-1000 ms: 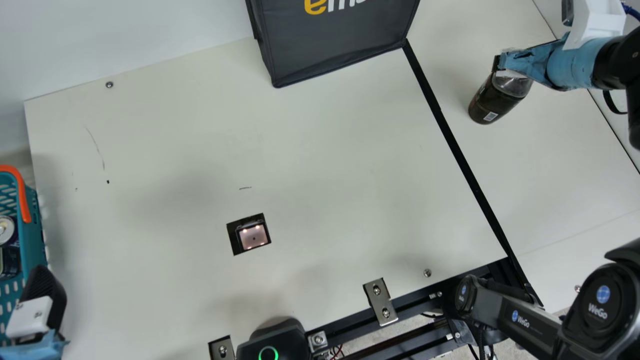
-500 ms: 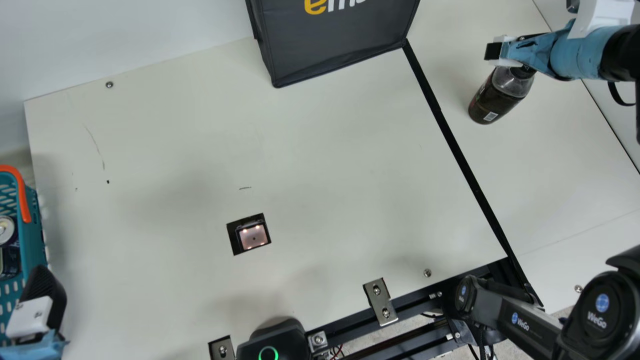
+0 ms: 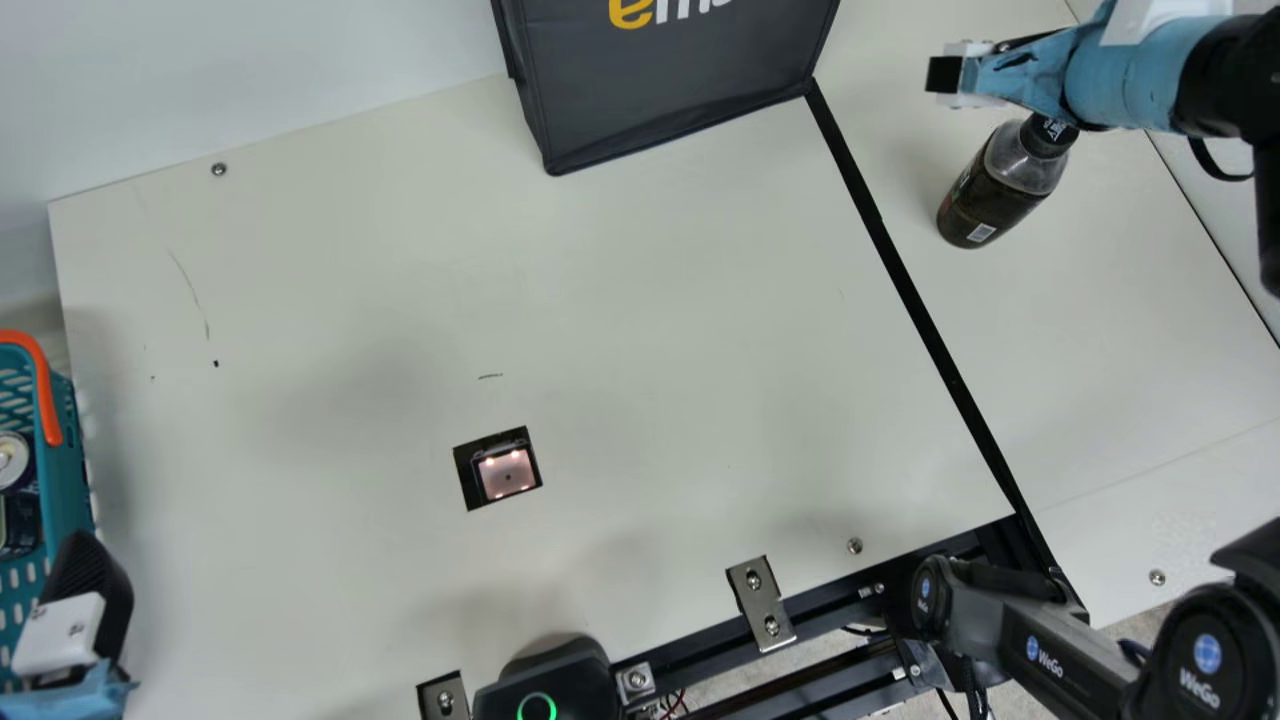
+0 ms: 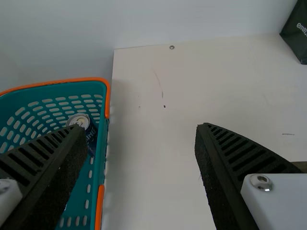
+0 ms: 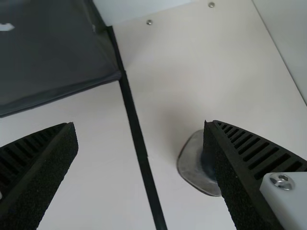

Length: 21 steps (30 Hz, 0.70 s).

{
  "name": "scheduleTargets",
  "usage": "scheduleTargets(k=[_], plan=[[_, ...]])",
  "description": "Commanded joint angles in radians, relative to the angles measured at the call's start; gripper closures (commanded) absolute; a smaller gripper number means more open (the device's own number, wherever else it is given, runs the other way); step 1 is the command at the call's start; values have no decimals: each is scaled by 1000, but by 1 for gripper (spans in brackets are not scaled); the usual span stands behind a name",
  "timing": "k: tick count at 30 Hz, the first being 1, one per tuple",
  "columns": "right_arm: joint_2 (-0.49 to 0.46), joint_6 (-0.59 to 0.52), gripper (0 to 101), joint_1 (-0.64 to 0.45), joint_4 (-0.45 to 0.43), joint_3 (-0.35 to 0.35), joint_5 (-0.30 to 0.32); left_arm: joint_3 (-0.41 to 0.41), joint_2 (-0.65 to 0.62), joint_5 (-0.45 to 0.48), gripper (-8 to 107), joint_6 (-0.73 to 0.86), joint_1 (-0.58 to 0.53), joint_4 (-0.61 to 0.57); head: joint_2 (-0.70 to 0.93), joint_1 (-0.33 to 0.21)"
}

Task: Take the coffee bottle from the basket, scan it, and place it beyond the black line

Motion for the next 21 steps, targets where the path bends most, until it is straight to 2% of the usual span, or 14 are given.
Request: scheduleTargets(k=[1,21], plan=[[-4,11,11,31,-7,-2,0,0,0,0,9,0,0,0,-2,-27],[-27,161,11,337,-82,-42,-17,0,0,0,9,0,0,0,-2,-27]])
